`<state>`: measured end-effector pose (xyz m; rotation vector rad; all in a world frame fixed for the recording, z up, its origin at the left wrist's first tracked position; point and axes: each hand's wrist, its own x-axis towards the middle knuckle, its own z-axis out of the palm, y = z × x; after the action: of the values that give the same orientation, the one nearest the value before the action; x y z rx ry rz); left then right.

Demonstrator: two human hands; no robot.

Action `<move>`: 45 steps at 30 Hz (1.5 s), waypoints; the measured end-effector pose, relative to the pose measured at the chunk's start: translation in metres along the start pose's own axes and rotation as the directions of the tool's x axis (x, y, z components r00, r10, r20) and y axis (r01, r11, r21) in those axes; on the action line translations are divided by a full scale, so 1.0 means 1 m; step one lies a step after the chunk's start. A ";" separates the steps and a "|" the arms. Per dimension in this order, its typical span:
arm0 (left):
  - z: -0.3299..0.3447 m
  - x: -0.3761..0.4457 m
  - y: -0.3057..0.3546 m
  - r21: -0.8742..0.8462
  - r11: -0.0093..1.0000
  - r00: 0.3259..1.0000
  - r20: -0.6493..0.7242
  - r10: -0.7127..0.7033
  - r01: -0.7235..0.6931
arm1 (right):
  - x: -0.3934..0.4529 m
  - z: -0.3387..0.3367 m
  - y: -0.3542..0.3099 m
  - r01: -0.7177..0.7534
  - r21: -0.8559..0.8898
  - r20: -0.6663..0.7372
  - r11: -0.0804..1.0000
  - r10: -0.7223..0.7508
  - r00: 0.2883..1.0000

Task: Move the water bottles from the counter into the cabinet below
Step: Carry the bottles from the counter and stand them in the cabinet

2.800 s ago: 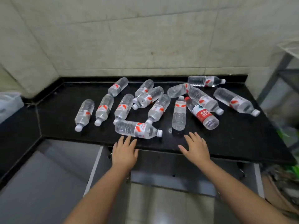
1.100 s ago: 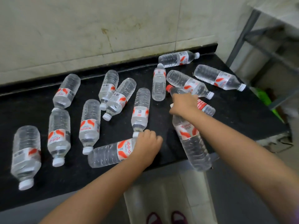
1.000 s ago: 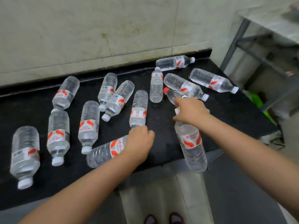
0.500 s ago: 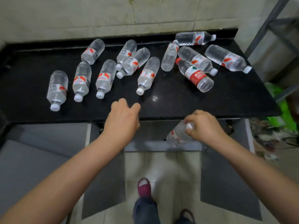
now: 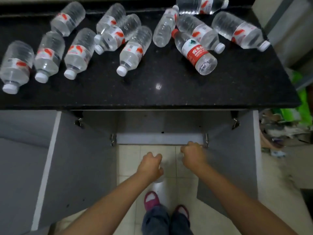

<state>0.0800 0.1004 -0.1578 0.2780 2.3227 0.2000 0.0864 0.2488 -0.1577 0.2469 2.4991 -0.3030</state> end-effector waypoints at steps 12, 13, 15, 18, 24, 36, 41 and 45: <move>0.110 0.267 -0.034 -0.014 0.997 0.961 -0.266 0.073 -0.079 | 0.230 0.169 0.064 -0.094 0.420 -0.427 0.902 0.289 0.857; 0.116 0.286 -0.035 -0.015 0.996 0.951 -0.299 0.075 -0.083 | 0.243 0.175 0.068 -0.099 0.406 -0.441 0.908 0.290 0.849; 0.127 0.318 -0.035 -0.009 0.995 0.927 -0.366 0.085 -0.095 | 0.268 0.185 0.078 -0.097 0.366 -0.433 0.926 0.261 0.863; 0.137 0.353 -0.035 -0.017 0.994 0.891 -0.445 0.088 -0.106 | 0.297 0.198 0.092 -0.081 0.334 -0.472 0.939 0.241 0.848; 0.133 0.382 -0.030 0.085 0.991 0.834 -0.535 0.135 -0.106 | 0.322 0.196 0.109 -0.086 0.201 -0.481 0.976 0.175 0.859; 0.120 0.382 -0.054 0.354 0.904 0.871 -0.332 0.362 -0.241 | 0.318 0.166 0.111 -0.061 -0.052 -0.339 0.997 0.040 0.940; 0.116 0.384 -0.050 0.296 0.937 0.873 -0.386 0.298 -0.189 | 0.316 0.163 0.107 -0.160 -0.015 -0.363 0.987 0.144 0.921; 0.109 0.383 -0.060 0.293 0.918 0.872 -0.331 0.359 -0.267 | 0.317 0.166 0.106 -0.157 0.030 -0.360 0.987 0.157 0.920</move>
<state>-0.1088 0.1489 -0.5096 0.8096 2.6783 0.1427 -0.0508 0.3390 -0.4933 0.5451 2.8188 -0.2061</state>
